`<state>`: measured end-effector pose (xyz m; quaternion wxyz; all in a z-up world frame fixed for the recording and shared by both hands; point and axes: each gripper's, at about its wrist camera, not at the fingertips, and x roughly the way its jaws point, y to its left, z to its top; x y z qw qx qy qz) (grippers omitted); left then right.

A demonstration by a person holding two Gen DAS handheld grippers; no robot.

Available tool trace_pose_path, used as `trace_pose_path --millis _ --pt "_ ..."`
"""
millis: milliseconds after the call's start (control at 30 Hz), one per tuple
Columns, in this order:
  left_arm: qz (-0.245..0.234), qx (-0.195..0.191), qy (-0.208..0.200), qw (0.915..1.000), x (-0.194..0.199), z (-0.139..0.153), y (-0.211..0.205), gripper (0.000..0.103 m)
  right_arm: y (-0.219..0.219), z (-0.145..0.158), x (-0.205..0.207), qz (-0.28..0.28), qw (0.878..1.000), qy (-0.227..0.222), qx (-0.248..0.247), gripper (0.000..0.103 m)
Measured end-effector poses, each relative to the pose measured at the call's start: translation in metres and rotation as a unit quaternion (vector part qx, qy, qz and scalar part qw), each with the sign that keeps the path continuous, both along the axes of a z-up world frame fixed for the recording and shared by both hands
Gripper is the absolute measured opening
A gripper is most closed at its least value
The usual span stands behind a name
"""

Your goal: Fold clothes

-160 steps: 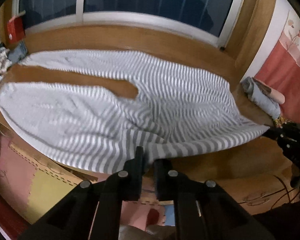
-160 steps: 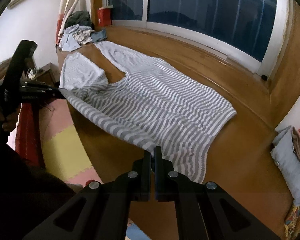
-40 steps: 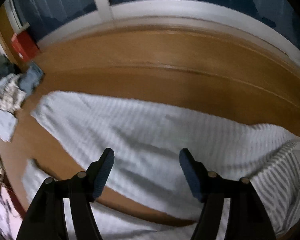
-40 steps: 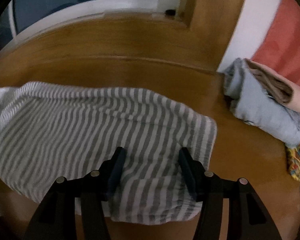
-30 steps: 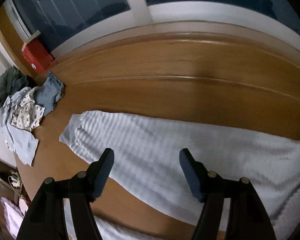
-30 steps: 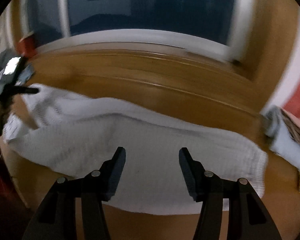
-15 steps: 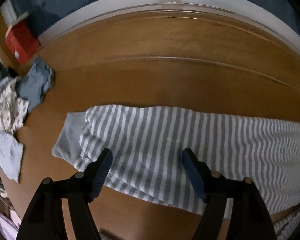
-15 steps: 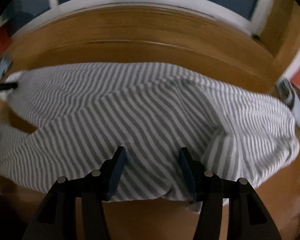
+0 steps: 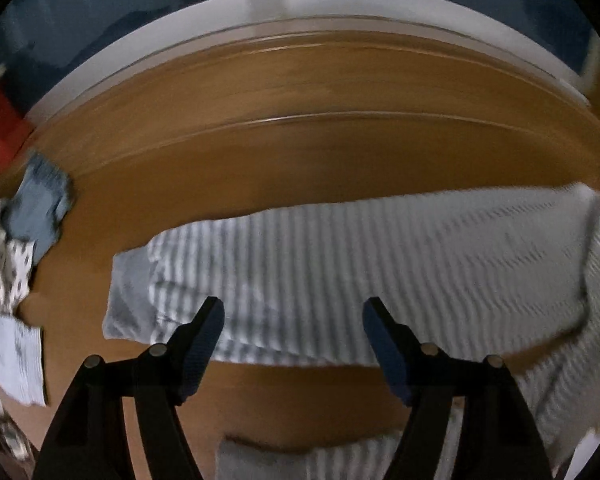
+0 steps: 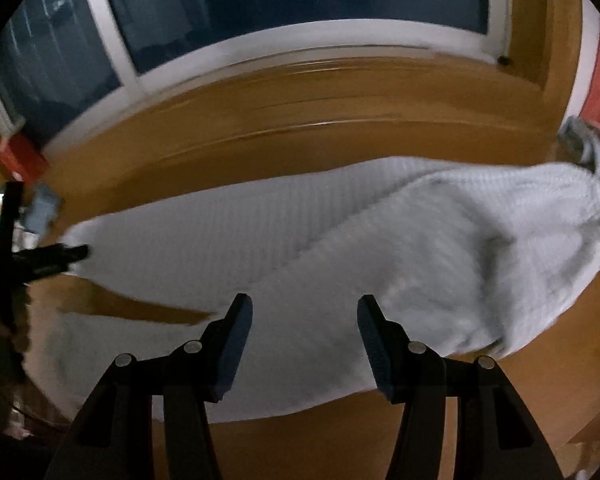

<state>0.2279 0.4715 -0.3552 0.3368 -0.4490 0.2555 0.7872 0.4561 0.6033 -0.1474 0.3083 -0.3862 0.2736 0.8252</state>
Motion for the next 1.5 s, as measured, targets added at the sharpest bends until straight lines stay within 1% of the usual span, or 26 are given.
trace_pose_path --millis 67,133,200,267,333,400,467,533,600,633,733,767,867,933,967,1033,1067,1167,1233,1267,1333,1433,1500 --pt "-0.035 0.0 0.011 0.9993 0.004 0.003 0.004 0.07 -0.013 -0.003 -0.013 0.004 0.999 0.021 -0.024 0.054" --pt "-0.073 -0.001 0.025 0.997 0.007 0.005 0.009 0.07 -0.022 -0.007 -0.024 -0.01 0.999 0.017 -0.027 0.054" --pt "-0.111 0.001 0.037 0.9932 0.007 0.006 0.015 0.07 -0.029 -0.013 -0.033 -0.037 0.999 0.003 -0.027 0.054" --pt "-0.142 0.006 0.034 0.9893 0.006 0.005 0.018 0.07 -0.031 -0.019 -0.04 -0.069 0.997 -0.003 -0.037 0.054" --pt "-0.173 0.02 0.019 0.9846 0.004 0.005 0.02 0.07 -0.04 -0.021 -0.048 -0.1 0.994 -0.007 -0.046 0.054" --pt "-0.206 0.028 0.016 0.9779 0.006 0.001 0.023 0.07 -0.047 -0.025 -0.059 -0.122 0.992 -0.019 -0.037 0.053" --pt "-0.23 0.026 0.022 0.9727 0.009 -0.004 0.029 0.07 -0.052 -0.03 -0.072 -0.147 0.988 -0.044 -0.017 0.047" --pt "-0.253 0.029 0.021 0.9669 0.019 -0.003 0.035 0.07 -0.051 -0.034 -0.079 -0.177 0.982 -0.063 -0.008 0.043" --pt "-0.269 0.033 0.016 0.9626 0.022 -0.006 0.039 0.07 -0.05 -0.037 -0.079 -0.203 0.976 -0.078 -0.003 0.041" --pt "-0.276 0.035 0.014 0.9603 0.023 -0.008 0.041 0.07 -0.05 -0.038 -0.078 -0.209 0.974 -0.085 0.0 0.036" --pt "-0.285 0.034 0.0 0.9579 0.025 -0.016 0.046 0.07 -0.05 -0.039 -0.073 -0.218 0.97 -0.104 0.01 0.02" --pt "-0.287 0.033 -0.004 0.9575 0.026 -0.018 0.048 0.07 -0.049 -0.039 -0.071 -0.22 0.97 -0.102 0.009 0.012" --pt "-0.293 0.031 -0.001 0.9556 0.025 -0.024 0.049 0.07 -0.046 -0.034 -0.062 -0.236 0.969 -0.074 -0.004 0.004" --pt "-0.294 0.033 -0.005 0.9551 0.025 -0.028 0.049 0.07 -0.046 -0.026 -0.058 -0.238 0.97 -0.054 0.0 0.004" --pt "-0.291 0.036 -0.013 0.956 0.023 -0.029 0.049 0.07 -0.046 -0.021 -0.056 -0.235 0.971 -0.038 -0.001 0.004" --pt "-0.282 0.045 -0.037 0.9577 0.016 -0.032 0.049 0.07 -0.046 -0.001 -0.05 -0.227 0.974 0.007 0.002 0.004" --pt "-0.278 0.05 -0.041 0.9583 0.017 -0.03 0.05 0.07 -0.045 0.013 -0.049 -0.219 0.975 0.028 0.012 0.004" --pt "-0.284 0.053 -0.029 0.9569 0.026 -0.031 0.049 0.071 -0.038 0.052 -0.052 -0.194 0.977 0.074 0.052 0.004" --pt "-0.283 0.055 -0.033 0.957 0.024 -0.032 0.049 0.071 -0.022 0.066 -0.058 -0.173 0.978 0.102 0.06 0.004" --pt "-0.283 0.055 -0.033 0.957 0.027 -0.031 0.048 0.071 -0.013 0.067 -0.064 -0.161 0.979 0.107 0.06 0.004" --pt "-0.284 0.055 -0.033 0.9566 0.028 -0.03 0.046 0.071 0.004 0.06 -0.077 -0.146 0.983 0.099 0.053 0.004" --pt "-0.287 0.055 -0.034 0.9557 0.026 -0.028 0.046 0.072 0.034 0.031 -0.099 -0.125 0.987 0.1 0.013 0.004" --pt "-0.287 0.056 -0.034 0.9556 0.027 -0.028 0.045 0.072 0.051 0.01 -0.114 -0.106 0.99 0.094 -0.003 0.004"
